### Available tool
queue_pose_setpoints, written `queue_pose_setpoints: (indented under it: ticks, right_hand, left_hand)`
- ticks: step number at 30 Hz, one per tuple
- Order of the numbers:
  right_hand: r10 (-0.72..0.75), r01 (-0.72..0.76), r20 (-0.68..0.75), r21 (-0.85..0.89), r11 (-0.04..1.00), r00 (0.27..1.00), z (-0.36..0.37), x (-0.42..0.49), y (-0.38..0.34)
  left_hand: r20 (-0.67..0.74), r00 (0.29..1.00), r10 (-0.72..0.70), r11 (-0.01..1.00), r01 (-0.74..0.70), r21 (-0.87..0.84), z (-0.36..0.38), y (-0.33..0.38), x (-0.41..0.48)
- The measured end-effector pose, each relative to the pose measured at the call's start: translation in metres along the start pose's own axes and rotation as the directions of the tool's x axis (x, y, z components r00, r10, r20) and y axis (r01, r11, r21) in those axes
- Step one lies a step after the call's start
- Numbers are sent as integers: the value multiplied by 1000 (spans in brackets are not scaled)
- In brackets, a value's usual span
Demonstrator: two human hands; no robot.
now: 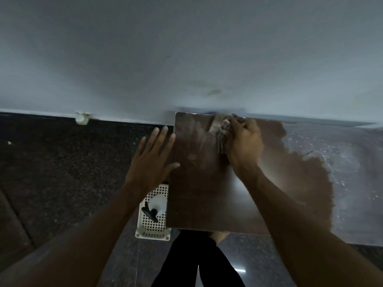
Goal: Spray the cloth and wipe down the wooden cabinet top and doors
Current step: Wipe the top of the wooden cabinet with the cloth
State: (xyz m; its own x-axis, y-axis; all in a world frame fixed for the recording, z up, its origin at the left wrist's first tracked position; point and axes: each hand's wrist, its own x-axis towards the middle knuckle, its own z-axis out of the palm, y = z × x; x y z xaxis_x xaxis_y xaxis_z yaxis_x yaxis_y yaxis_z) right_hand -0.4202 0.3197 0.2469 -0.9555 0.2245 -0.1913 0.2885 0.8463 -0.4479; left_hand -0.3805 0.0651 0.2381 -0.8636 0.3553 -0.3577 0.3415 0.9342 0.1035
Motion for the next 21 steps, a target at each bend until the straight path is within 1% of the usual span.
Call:
queue_pose_setpoints:
  ticks: [2,3,4,5,6,7,8,11,12,13,14,17,18,19,21]
  right_hand:
    - [-50,51,36,-23,998,998,14,-3,-41]
    - [-104,105,31,-34,994,994,23,-10,-57]
    - [-210,213,51,-72,974,976,32,-20,-69]
    - [-294,303,121,-72,950,948,37,-33,-79]
    - [-345,360,194,-46,932,918,42,-46,-82]
    - [-377,398,259,-31,917,889,45,-59,-79]
    - [-397,422,296,-25,906,869,45,-71,-74]
    - [-427,502,409,-90,860,806,29,-94,-45]
    - [-439,521,408,-111,846,801,21,-92,-34]
    - [-430,510,379,-137,849,819,15,-86,-23]
    - [-405,474,329,-165,865,853,8,-76,-15]
    - [-222,263,202,-202,943,954,4,-35,-22]
    - [-182,210,149,-199,957,972,9,-22,-34]
    - [-170,188,105,-192,963,980,15,-13,-49]
    - [-151,160,86,-110,981,985,30,-3,-81]
  left_hand:
    - [-36,997,-66,997,65,-36,-4,-14,4]
    - [-41,996,-80,996,78,-48,-7,-20,6]
    - [-42,996,-78,996,76,-53,-10,-27,7]
    - [-44,997,-65,997,63,-49,-14,-33,9]
    - [-49,997,-52,998,50,-37,-17,-38,11]
    - [-55,998,-40,999,38,-24,-20,-42,12]
    - [-60,998,-30,999,29,-20,-24,-45,14]
    - [-63,998,-24,998,20,-58,-27,-49,16]
    - [-70,997,-20,998,15,-69,-28,-50,16]
    - [-79,997,-16,997,9,-77,-28,-50,16]
    - [-88,996,-10,996,3,-85,-28,-49,16]
    - [-117,993,9,995,-21,-97,-26,-46,16]
    - [-129,991,18,994,-32,-106,-26,-44,17]
    - [-146,989,25,992,-43,-117,-25,-42,19]
    - [-185,982,45,990,-68,-125,-27,-40,22]
